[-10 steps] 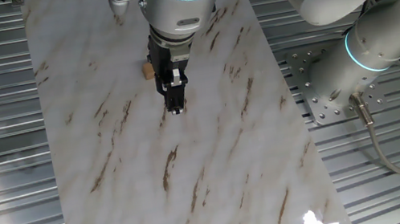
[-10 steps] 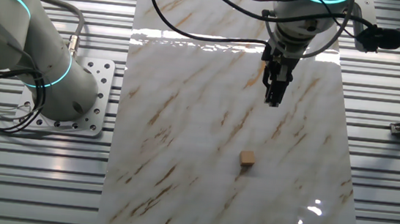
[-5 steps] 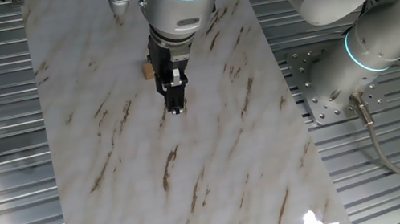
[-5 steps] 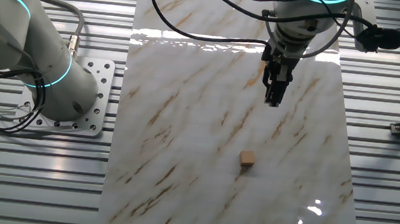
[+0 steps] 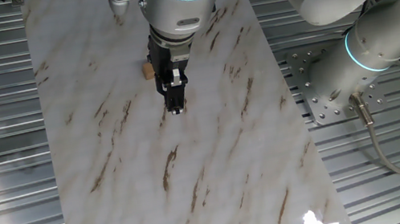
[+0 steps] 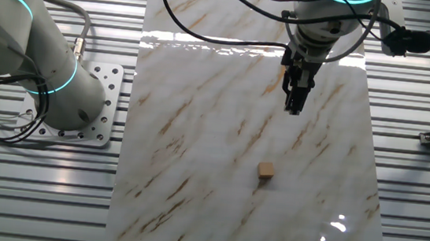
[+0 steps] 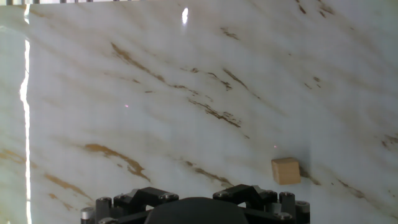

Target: Pick up the small block on the left and move it to the right

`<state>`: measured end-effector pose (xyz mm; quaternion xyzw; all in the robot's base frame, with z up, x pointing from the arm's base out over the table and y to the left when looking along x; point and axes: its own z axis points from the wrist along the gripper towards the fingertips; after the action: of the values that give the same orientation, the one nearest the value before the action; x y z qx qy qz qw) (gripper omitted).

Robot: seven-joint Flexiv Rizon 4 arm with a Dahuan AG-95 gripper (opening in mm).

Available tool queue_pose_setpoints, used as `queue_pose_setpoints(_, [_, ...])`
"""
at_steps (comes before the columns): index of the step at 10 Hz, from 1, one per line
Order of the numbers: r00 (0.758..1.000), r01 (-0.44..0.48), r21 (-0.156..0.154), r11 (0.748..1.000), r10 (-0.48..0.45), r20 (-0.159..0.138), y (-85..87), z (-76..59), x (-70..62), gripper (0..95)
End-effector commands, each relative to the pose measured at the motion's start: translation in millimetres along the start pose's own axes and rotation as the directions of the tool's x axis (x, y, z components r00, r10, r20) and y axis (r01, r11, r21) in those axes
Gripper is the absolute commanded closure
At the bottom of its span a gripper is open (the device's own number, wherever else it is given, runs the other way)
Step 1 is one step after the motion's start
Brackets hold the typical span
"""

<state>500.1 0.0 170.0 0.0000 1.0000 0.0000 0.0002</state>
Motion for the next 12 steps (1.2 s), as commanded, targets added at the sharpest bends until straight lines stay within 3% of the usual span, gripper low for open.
queue_pose_setpoints(1, [0.998,0.058,-0.026,0.998,-0.058,0.017,0.1,-0.2,0.1,95.0])
queue_pose_setpoints(4, [0.998,0.055,-0.036,0.998,-0.054,0.013,0.2,-0.7,0.2,95.0])
queue_pose_setpoints(9, [0.999,0.051,-0.005,0.999,-0.05,0.011,0.2,-0.7,0.2,95.0])
queue_pose_setpoints(12, [0.999,0.051,-0.008,0.999,-0.051,0.011,0.2,-0.7,0.2,95.0])
